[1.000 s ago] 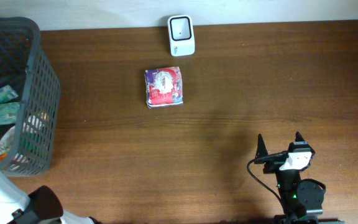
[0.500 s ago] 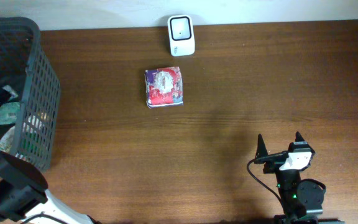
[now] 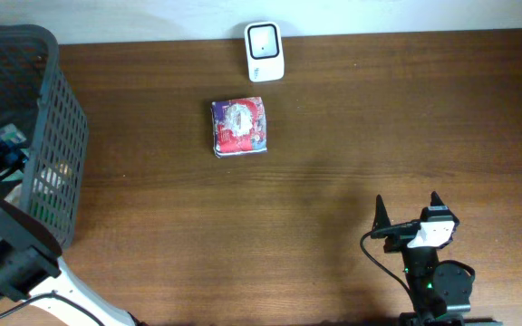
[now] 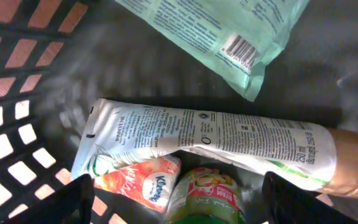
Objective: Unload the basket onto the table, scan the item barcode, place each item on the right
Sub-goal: 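Reach the left gripper into the basket and grasp the white cream tube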
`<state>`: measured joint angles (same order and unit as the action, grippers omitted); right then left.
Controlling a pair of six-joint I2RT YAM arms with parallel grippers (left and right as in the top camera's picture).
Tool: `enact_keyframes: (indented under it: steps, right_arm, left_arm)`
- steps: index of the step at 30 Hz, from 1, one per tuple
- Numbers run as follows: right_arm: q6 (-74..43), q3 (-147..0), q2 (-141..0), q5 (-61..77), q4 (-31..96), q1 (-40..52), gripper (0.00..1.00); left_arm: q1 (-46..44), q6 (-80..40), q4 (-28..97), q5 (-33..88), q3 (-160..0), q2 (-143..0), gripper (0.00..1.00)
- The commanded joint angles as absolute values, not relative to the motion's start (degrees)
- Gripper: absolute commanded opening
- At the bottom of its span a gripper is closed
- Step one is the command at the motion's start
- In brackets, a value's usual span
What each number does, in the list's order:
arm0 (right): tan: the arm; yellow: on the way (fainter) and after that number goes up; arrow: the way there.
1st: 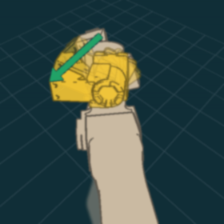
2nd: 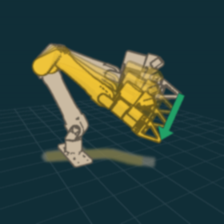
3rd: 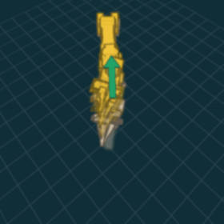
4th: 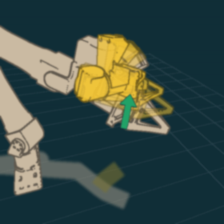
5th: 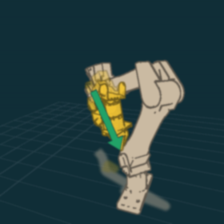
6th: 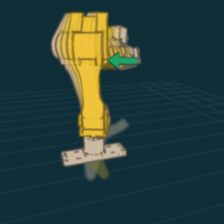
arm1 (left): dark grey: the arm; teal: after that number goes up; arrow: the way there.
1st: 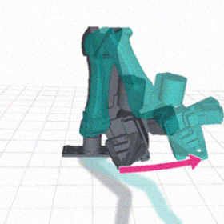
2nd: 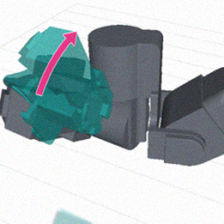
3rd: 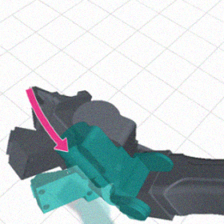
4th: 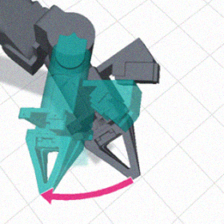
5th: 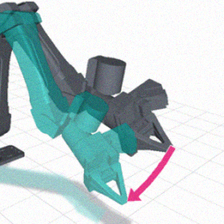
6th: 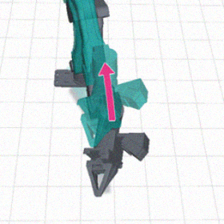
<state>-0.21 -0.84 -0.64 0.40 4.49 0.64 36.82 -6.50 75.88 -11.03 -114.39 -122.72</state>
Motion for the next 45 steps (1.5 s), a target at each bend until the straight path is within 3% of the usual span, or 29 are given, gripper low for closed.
enact_keyframes:
  steps: [1, 6, 11, 15, 17, 22, 27, 31, 39, 43, 45]
  right_arm:
    - [-0.67, -0.32, -0.32, -0.05, 4.62, 1.13, 0.98]
    - [-0.67, -0.32, -0.32, -0.08, 4.62, 1.13, 0.99]
    - [-0.69, -0.32, -0.32, -0.05, 4.62, 1.13, 0.98]
    - [-0.67, -0.32, -0.32, -0.08, 4.62, 1.13, 0.98]
    - [-0.67, -0.32, -0.32, -0.08, 4.62, 1.13, 0.98]
    - [-0.67, -0.32, -0.32, -0.08, 4.62, 1.13, 0.98]
    - [-0.67, -0.32, -0.32, -0.05, 4.62, 1.13, 0.98]
    - [-0.67, -0.32, -0.32, -0.08, 4.62, 1.13, 0.99]
    - [-0.67, -0.32, -0.32, -0.05, 4.62, 1.13, 0.98]
    - [-0.69, -0.32, -0.32, -0.08, 4.62, 1.13, 0.98]
    - [-0.67, -0.32, -0.32, -0.08, 4.62, 1.13, 0.99]
  left_arm:
    - [36.93, -3.33, 76.03, -11.88, -112.77, -124.77, 0.86]
    - [36.93, -4.91, 72.1, -11.88, -108.33, -126.02, 0.88]
    - [36.93, -23.51, 69.87, -11.81, -107.44, -126.02, 0.86]
    - [36.93, -31.51, 69.49, -11.07, -107.26, -126.02, 0.86]
    - [36.93, -31.46, 68.6, -9.1, -106.94, -126.02, 0.96]
    - [36.93, -31.22, 68.79, -8.56, -107.35, -125.99, 0.91]
    - [36.93, -31.7, 69.45, 2.72, -111.55, -125.99, 0.92]
    - [36.93, -35.86, 69.14, -2.92, -109.78, -126.08, 0.92]
    - [36.93, -36.69, 58.98, -3.03, -99.72, -126.23, 0.91]
    - [36.93, -36.62, 57.89, -3.03, -99.37, -126.21, 0.5]
    - [36.93, -36.38, 58.15, -2.57, -99.83, -126.19, 0.43]
